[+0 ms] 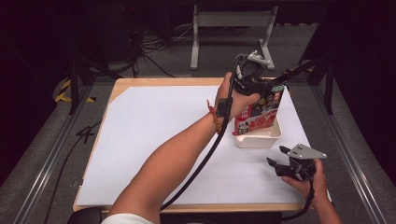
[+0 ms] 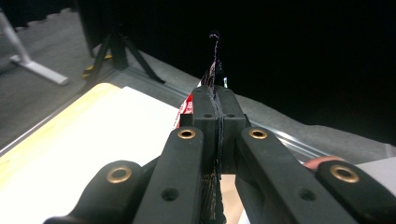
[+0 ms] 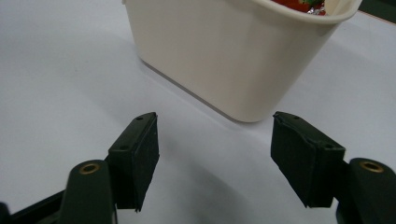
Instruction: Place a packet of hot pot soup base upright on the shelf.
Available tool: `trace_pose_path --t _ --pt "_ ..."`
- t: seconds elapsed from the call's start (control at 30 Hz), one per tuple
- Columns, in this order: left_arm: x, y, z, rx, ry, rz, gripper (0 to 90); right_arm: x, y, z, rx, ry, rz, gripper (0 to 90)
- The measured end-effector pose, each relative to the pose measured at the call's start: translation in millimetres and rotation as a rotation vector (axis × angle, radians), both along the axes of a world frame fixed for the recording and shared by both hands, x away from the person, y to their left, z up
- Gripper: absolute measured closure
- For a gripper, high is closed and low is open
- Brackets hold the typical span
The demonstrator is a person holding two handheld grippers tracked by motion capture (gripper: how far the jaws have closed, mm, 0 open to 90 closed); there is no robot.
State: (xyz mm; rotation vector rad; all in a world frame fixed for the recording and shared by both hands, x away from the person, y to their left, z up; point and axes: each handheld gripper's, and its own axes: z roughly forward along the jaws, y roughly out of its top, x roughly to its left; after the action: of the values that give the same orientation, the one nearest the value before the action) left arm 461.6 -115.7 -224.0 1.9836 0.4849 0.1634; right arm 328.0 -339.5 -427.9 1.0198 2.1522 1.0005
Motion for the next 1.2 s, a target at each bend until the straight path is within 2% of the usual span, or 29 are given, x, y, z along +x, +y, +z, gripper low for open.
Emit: trace_pose_path --t 0.17,0.2,0.4,0.47,0.57,0.77,0.87,0.97,1.1,1.2 --pt "-0.3 -3.3 -11.8 -0.034 0.013 -0.018 89.0 -0.7 0.3 0.5 0.000 -0.001 0.004 32.2" --pt "1.2 -3.7 -16.1 -0.045 0.030 -0.021 88.9 -0.9 0.3 0.5 0.000 0.000 0.004 32.2" --pt "5.4 -6.5 -27.7 -0.021 0.034 -0.034 88.8 -0.5 1.0 0.4 -0.004 0.000 0.007 32.1" --pt "7.9 -4.4 -32.9 -0.040 0.057 -0.038 88.8 -0.7 1.4 0.3 -0.006 0.001 0.010 32.0" --pt "7.4 -3.7 -34.3 -0.045 0.050 -0.044 88.6 -0.6 1.3 0.2 -0.006 0.002 0.010 32.0" --pt "4.6 -7.2 -35.7 -0.027 0.054 -0.108 87.4 -0.2 2.8 -0.4 -0.015 0.005 0.018 31.8" --pt "5.0 -6.4 -32.4 0.011 0.033 -0.131 83.0 -0.3 3.0 -0.8 -0.017 0.008 0.019 31.6" --pt "4.8 -4.1 -29.6 0.028 0.003 -0.130 81.1 -0.1 3.0 -1.1 -0.016 0.009 0.018 31.5" --pt "6.0 -2.4 -30.3 0.048 0.000 -0.145 76.1 0.3 3.4 -1.6 -0.017 0.014 0.020 31.4" --pt "5.4 -1.5 -31.9 0.065 -0.017 -0.151 76.7 0.1 3.9 -1.6 -0.018 0.016 0.021 31.4"
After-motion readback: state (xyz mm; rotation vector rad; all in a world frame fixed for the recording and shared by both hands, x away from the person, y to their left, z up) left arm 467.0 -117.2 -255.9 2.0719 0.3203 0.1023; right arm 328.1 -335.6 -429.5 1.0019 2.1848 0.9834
